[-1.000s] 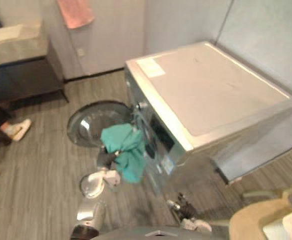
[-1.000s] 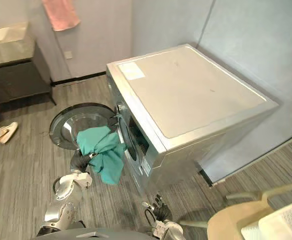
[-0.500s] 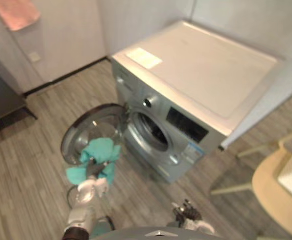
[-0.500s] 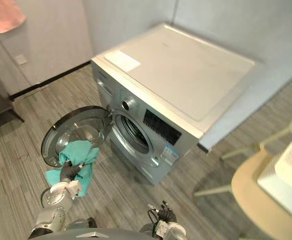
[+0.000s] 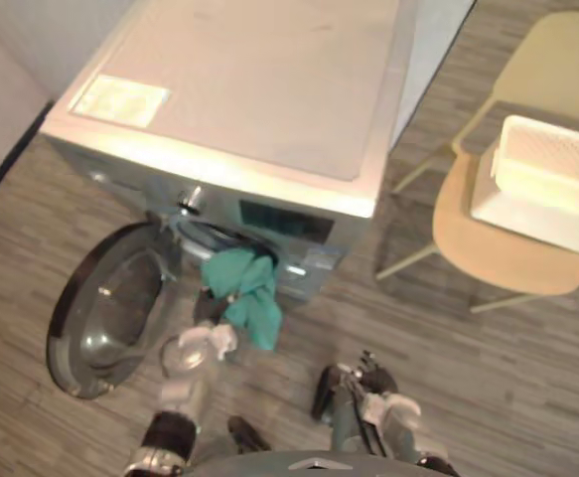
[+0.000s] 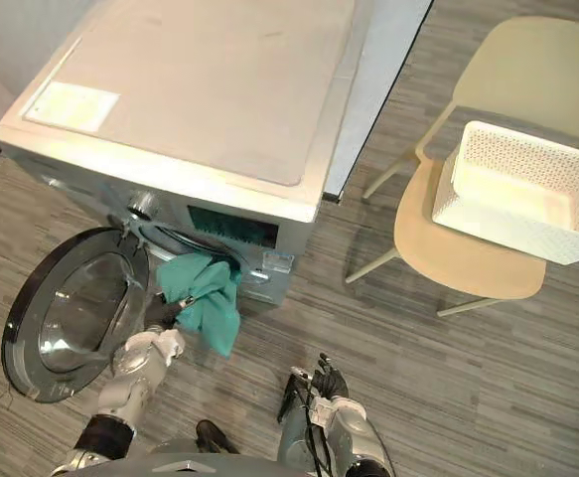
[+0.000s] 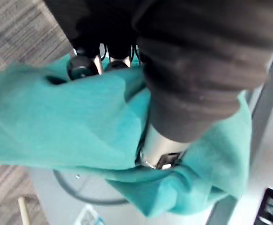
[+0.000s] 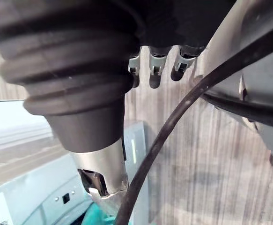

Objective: Pick up the laundry basket with both hands and put the clothes into the washing machine.

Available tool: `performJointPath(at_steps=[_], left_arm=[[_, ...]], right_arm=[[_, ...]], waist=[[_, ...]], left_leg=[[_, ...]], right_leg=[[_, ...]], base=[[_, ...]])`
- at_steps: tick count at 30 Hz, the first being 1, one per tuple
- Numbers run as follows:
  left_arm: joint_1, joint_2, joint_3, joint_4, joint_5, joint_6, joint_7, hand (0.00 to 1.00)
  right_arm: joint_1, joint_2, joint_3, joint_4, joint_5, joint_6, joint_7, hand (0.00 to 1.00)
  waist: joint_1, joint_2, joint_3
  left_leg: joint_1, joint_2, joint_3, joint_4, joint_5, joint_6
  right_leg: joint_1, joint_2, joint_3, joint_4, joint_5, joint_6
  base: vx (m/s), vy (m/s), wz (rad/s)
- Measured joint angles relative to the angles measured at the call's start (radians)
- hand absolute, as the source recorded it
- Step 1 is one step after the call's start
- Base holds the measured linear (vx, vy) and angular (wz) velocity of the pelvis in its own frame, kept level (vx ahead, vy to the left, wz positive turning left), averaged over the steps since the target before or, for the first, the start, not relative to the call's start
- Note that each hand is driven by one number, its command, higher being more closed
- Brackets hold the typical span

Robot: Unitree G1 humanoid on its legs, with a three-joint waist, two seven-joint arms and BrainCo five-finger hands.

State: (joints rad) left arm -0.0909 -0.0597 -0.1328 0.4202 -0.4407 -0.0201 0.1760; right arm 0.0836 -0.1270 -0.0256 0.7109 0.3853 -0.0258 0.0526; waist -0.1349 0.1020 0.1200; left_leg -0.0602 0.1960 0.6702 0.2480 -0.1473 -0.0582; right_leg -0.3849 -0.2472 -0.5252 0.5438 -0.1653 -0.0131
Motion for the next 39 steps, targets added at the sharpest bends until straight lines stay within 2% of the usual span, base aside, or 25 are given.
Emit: performJointPath(at_steps=[1,2,3,4,5,6,8,9,10,11,12,13,14,15,16,17,19,22,27,34,39], left_arm=[[0.0,0.0,0.005,0.001,-0.004,-0.005,0.0,1.0],[-0.005,0.01,0.047,0.002,-0.02,-0.018,0.015,1.0],[-0.02,-0.003,0.064,0.008,-0.03,-0.023,0.028,1.0],[-0.027,0.002,0.075,-0.004,-0.047,-0.029,0.047,1.0],[-0.035,0.001,0.095,-0.025,-0.063,-0.036,0.069,1.0],[-0.036,0.0,0.092,-0.066,-0.078,-0.039,0.086,1.0],[-0.04,0.0,0.092,-0.1,-0.088,-0.046,0.1,1.0],[-0.063,-0.009,0.091,-0.126,-0.091,-0.052,0.12,1.0],[-0.074,-0.01,0.088,-0.136,-0.097,-0.058,0.129,1.0],[-0.082,-0.011,0.086,-0.139,-0.099,-0.067,0.136,1.0],[-0.09,-0.01,0.087,-0.141,-0.1,-0.068,0.141,1.0],[-0.152,-0.013,0.095,-0.141,-0.11,-0.073,0.16,1.0],[-0.203,-0.033,0.096,-0.153,-0.121,-0.08,0.172,1.0],[-0.22,-0.041,0.097,-0.166,-0.126,-0.089,0.186,1.0],[-0.255,-0.046,0.105,-0.175,-0.126,-0.114,0.2,1.0],[-0.295,-0.048,0.121,-0.174,-0.126,-0.118,0.212,1.0],[-0.334,-0.051,0.132,-0.175,-0.126,-0.13,0.232,1.0],[-0.374,-0.05,0.132,-0.175,-0.126,-0.149,0.236,1.0],[-0.495,-0.041,0.131,-0.164,-0.126,-0.16,0.237,1.0],[-0.803,0.038,0.129,-0.118,-0.126,-0.174,0.278,1.0],[-0.935,0.049,0.11,-0.118,-0.16,-0.186,0.279,1.0]], right_arm=[[0.008,-0.002,0.013,-0.013,0.007,-0.004,-0.001,0.0],[0.019,0.019,0.049,-0.023,0.017,-0.003,-0.004,0.0],[0.025,0.015,0.061,-0.038,0.02,-0.003,-0.011,0.0],[0.033,0.006,0.078,-0.076,0.021,-0.001,-0.013,0.0],[0.039,0.008,0.094,-0.111,0.023,0.0,-0.019,0.0],[0.048,0.012,0.109,-0.152,0.035,0.002,-0.021,0.0],[0.048,0.019,0.122,-0.179,0.046,-0.001,-0.024,0.0],[0.047,0.029,0.132,-0.211,0.055,-0.007,-0.044,0.0],[0.047,0.033,0.133,-0.227,0.072,-0.015,-0.055,0.0],[0.048,0.029,0.134,-0.261,0.098,-0.021,-0.061,0.0],[0.041,0.03,0.137,-0.275,0.115,-0.026,-0.069,0.0],[0.025,0.052,0.141,-0.311,0.147,-0.039,-0.085,0.0],[0.018,0.068,0.15,-0.351,0.164,-0.041,-0.085,0.0],[0.006,0.076,0.163,-0.364,0.173,-0.044,-0.086,0.0],[-0.022,0.092,0.187,-0.371,0.182,-0.04,-0.088,0.0],[-0.044,0.113,0.21,-0.379,0.186,-0.038,-0.09,0.0],[-0.061,0.138,0.248,-0.386,0.204,-0.041,-0.099,0.0],[-0.088,0.146,0.262,-0.4,0.218,-0.054,-0.097,0.0],[-0.096,0.14,0.257,-0.481,0.239,-0.111,-0.083,0.0],[-0.091,0.145,0.257,-0.547,0.36,-0.17,-0.059,0.0],[-0.089,0.148,0.254,-0.576,0.379,-0.176,-0.038,0.0]], waist=[[-0.01,-0.007,0.01],[-0.004,-0.048,0.02],[-0.003,-0.06,0.039],[0.022,-0.06,0.064],[0.043,-0.07,0.095],[0.053,-0.082,0.129],[0.059,-0.093,0.152],[0.069,-0.111,0.179],[0.074,-0.116,0.19],[0.076,-0.101,0.203],[0.072,-0.106,0.212],[0.057,-0.144,0.251],[0.074,-0.147,0.278],[0.08,-0.145,0.279],[0.081,-0.138,0.287],[0.079,-0.135,0.32],[0.081,-0.135,0.338],[0.088,-0.135,0.351],[0.08,-0.135,0.357],[0.042,-0.135,0.393],[0.027,-0.135,0.394]], left_leg=[[0.002,0.018,-0.011,0.043,-0.007,0.0],[-0.034,0.075,-0.013,0.211,-0.023,0.004],[-0.068,0.128,-0.025,0.329,-0.027,0.008],[-0.143,0.205,-0.065,0.492,-0.045,0.003],[-0.232,0.239,-0.138,0.617,-0.071,-0.012],[-0.338,0.239,-0.209,0.667,-0.087,0.002],[-0.412,0.242,-0.226,0.67,-0.094,0.012],[-0.47,0.242,-0.205,0.609,-0.096,0.021],[-0.466,0.245,-0.157,0.51,-0.064,0.035],[-0.441,0.254,-0.102,0.374,0.073,0.047],[-0.434,0.241,-0.095,0.369,0.02,0.027],[-0.462,0.194,-0.078,0.385,0.005,0.043],[-0.516,0.183,-0.066,0.409,-0.016,0.068],[-0.555,0.183,-0.066,0.425,-0.025,0.075],[-0.626,0.189,-0.066,0.452,-0.039,0.086],[-0.66,0.188,-0.068,0.472,-0.046,0.096],[-0.721,0.187,-0.071,0.501,-0.055,0.111],[-0.783,0.182,-0.077,0.525,-0.059,0.117],[-0.91,0.208,-0.096,0.594,-0.071,0.137],[-1.037,0.25,-0.1,0.669,-0.085,0.158],[-1.063,0.264,-0.09,0.674,-0.083,0.162]], right_leg=[[-0.004,0.002,0.002,0.029,-0.024,0.0],[0.039,0.044,0.005,-0.108,-0.016,-0.008],[0.069,0.054,-0.011,-0.111,-0.031,-0.013],[0.077,0.079,-0.013,-0.107,-0.023,-0.033],[0.085,0.09,-0.009,-0.101,-0.03,-0.041],[0.08,0.089,-0.009,-0.086,-0.033,-0.046],[0.057,0.075,-0.007,-0.055,-0.04,-0.051],[0.013,0.038,0.0,0.01,-0.055,-0.039],[-0.025,0.018,0.02,0.062,-0.063,-0.03],[-0.057,0.011,0.042,0.126,-0.088,-0.004],[-0.08,-0.005,0.063,0.168,-0.114,0.009],[-0.151,-0.066,0.109,0.235,-0.138,0.018],[-0.211,-0.081,0.144,0.253,-0.146,0.029],[-0.248,-0.084,0.158,0.255,-0.15,0.037],[-0.311,-0.088,0.161,0.262,-0.154,0.045],[-0.341,-0.099,0.163,0.276,-0.155,0.055],[-0.406,-0.114,0.174,0.31,-0.155,0.056],[-0.476,-0.129,0.188,0.348,-0.155,0.056],[-0.603,-0.131,0.207,0.414,-0.155,0.056],[-0.733,-0.112,0.239,0.459,-0.151,0.051],[-0.768,-0.098,0.25,0.449,-0.131,0.049]], base=[[0.21,-0.291,0.38],[0.17,-0.252,0.19],[0.15,-0.297,-0.1],[0.08,-0.098,-0.29],[0.11,-0.117,-0.36],[0.09,-0.026,-0.2],[0.04,0.062,-0.14],[0.03,0.141,-0.26],[0.04,0.222,-0.42],[0.04,0.203,-0.39],[0.03,0.252,-0.01],[-0.02,0.201,0.26],[-0.05,0.162,0.29],[-0.05,0.137,0.0],[-0.04,0.141,-0.02],[-0.03,0.131,0.02],[-0.05,0.091,0.08],[-0.03,0.029,0.09],[-0.04,-0.023,0.0],[-0.08,-0.045,-0.12],[-0.05,-0.049,-0.12]])
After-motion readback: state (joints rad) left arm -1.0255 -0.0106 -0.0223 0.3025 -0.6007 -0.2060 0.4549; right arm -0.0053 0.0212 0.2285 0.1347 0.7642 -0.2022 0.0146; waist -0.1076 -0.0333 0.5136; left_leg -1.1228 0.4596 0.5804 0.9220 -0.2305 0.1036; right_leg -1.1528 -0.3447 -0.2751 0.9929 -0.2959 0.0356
